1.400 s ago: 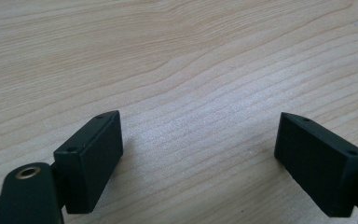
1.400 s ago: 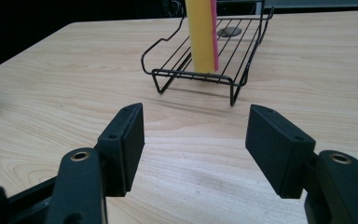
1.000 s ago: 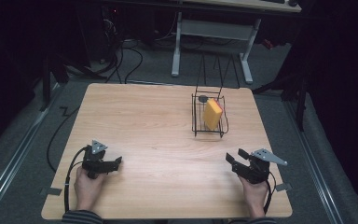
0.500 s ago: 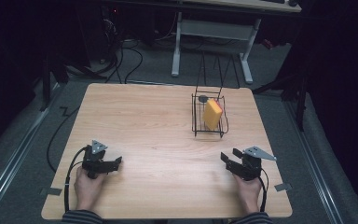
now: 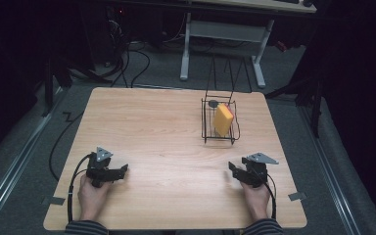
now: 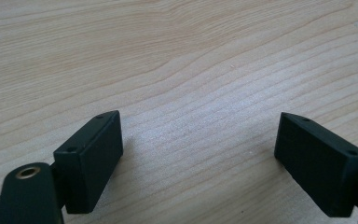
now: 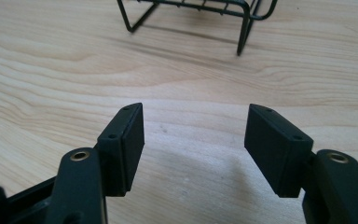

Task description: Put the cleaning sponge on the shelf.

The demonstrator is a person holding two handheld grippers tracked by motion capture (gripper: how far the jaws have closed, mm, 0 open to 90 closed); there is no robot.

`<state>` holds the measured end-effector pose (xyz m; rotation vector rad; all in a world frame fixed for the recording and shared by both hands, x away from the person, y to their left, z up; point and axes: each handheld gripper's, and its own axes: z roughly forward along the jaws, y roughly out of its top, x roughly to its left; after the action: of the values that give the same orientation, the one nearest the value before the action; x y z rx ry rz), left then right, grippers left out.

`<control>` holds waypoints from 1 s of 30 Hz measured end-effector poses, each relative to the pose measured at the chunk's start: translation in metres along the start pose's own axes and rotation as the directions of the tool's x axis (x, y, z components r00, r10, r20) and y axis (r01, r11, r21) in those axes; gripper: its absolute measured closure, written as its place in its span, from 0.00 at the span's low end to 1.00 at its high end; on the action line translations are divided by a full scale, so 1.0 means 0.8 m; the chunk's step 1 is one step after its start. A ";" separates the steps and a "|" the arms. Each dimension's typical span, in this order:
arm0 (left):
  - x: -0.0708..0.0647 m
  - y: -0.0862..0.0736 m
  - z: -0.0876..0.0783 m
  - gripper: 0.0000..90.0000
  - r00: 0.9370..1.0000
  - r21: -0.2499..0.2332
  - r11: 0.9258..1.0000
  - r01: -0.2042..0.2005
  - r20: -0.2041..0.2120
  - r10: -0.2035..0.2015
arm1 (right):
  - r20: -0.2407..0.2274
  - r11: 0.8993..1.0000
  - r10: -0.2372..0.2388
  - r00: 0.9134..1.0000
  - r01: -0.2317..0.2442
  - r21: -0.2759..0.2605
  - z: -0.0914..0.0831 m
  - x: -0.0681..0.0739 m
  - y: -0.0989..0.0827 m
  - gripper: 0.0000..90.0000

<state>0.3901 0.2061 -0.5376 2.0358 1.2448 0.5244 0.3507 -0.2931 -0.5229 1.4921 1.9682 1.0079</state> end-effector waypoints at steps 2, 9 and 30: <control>0.000 0.000 0.000 0.18 1.000 0.002 1.000 -0.002 0.000 0.002 | 0.010 1.000 -0.006 1.000 0.006 0.007 0.003 -0.001 0.000 0.42; 0.000 0.000 0.000 0.18 1.000 0.000 1.000 0.000 0.000 0.000 | 0.034 0.999 -0.018 0.999 0.017 0.030 0.011 -0.004 -0.001 0.43; 0.000 0.000 0.000 0.18 1.000 -0.001 1.000 0.001 0.000 -0.001 | 0.091 0.996 -0.034 0.995 0.026 0.090 0.017 -0.007 0.002 0.38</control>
<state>0.3898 0.2061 -0.5376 2.0349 1.2448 0.5240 0.3633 -0.2943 -0.5307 1.5232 1.9862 0.8334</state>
